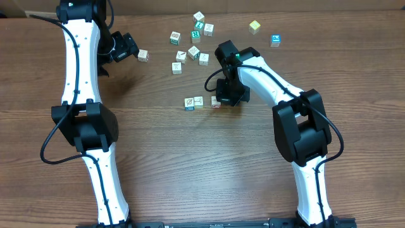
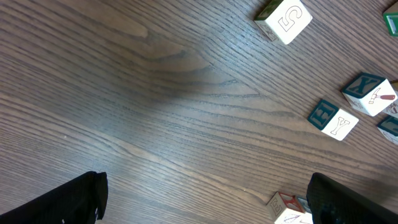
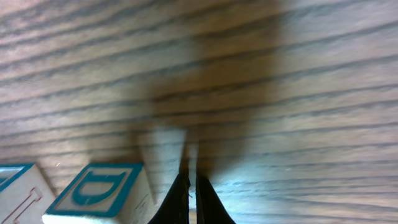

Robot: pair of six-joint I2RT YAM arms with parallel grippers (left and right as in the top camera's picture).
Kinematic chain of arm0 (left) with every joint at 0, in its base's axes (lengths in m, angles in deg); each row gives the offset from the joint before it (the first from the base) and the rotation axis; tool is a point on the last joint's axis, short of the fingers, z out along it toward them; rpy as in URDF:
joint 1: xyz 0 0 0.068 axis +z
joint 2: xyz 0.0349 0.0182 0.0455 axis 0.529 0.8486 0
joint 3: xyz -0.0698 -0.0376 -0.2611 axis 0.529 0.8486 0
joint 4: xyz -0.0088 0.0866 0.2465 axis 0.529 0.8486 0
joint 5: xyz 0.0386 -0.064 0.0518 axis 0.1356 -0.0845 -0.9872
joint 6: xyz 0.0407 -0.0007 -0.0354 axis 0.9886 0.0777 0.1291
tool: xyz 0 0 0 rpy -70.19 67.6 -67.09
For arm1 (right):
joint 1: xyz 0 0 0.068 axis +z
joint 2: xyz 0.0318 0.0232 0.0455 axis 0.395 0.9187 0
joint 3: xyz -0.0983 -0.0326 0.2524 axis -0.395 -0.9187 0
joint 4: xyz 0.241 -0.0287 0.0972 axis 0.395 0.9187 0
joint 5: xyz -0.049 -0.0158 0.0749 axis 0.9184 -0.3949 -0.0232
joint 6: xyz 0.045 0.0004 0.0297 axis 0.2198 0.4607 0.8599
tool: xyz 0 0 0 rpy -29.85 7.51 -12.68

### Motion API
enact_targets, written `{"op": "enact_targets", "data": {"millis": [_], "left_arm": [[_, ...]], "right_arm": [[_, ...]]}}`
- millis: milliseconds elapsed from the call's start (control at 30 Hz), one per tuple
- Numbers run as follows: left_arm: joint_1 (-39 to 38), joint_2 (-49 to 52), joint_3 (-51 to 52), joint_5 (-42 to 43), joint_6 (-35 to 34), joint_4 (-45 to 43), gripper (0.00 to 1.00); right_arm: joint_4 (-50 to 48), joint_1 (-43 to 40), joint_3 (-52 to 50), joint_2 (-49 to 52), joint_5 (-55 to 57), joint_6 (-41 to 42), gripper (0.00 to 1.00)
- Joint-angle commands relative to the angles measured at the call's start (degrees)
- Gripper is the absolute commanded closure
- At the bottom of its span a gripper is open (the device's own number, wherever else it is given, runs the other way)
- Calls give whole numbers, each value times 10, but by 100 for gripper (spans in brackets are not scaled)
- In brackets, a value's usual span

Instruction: Form a horizontal line

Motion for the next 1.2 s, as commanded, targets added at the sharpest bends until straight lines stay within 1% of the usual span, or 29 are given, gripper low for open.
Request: {"op": "enact_targets", "data": {"millis": [0, 200, 833, 1167], "left_arm": [[1, -7, -11, 4, 4, 0, 0], [1, -7, -11, 4, 4, 0, 1], [1, -7, -11, 4, 4, 0, 1], [1, -7, -11, 4, 4, 0, 0]], "right_arm": [[-2, 2, -7, -10, -44, 0, 96], [-12, 2, -7, -10, -71, 0, 96], [-42, 17, -7, -10, -71, 0, 96], [-42, 18, -7, -10, -71, -3, 96]]}}
